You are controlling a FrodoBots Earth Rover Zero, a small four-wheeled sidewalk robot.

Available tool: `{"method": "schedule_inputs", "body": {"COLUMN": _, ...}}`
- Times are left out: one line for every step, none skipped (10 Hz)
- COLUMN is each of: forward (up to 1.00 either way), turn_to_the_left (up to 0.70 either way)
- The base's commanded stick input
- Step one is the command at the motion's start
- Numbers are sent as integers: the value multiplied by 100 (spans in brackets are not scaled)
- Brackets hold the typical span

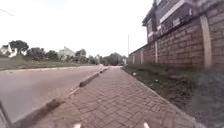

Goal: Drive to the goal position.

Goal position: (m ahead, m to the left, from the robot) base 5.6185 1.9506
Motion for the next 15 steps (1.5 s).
{"method": "schedule_inputs", "body": {"forward": 50, "turn_to_the_left": 0}}
{"method": "schedule_inputs", "body": {"forward": 50, "turn_to_the_left": 0}}
{"method": "schedule_inputs", "body": {"forward": 50, "turn_to_the_left": 0}}
{"method": "schedule_inputs", "body": {"forward": 50, "turn_to_the_left": 0}}
{"method": "schedule_inputs", "body": {"forward": 50, "turn_to_the_left": 0}}
{"method": "schedule_inputs", "body": {"forward": 50, "turn_to_the_left": 0}}
{"method": "schedule_inputs", "body": {"forward": 50, "turn_to_the_left": 0}}
{"method": "schedule_inputs", "body": {"forward": 50, "turn_to_the_left": 0}}
{"method": "schedule_inputs", "body": {"forward": 50, "turn_to_the_left": 0}}
{"method": "schedule_inputs", "body": {"forward": 50, "turn_to_the_left": 0}}
{"method": "schedule_inputs", "body": {"forward": 50, "turn_to_the_left": 0}}
{"method": "schedule_inputs", "body": {"forward": 50, "turn_to_the_left": 0}}
{"method": "schedule_inputs", "body": {"forward": 50, "turn_to_the_left": 0}}
{"method": "schedule_inputs", "body": {"forward": 50, "turn_to_the_left": 0}}
{"method": "schedule_inputs", "body": {"forward": 50, "turn_to_the_left": 0}}
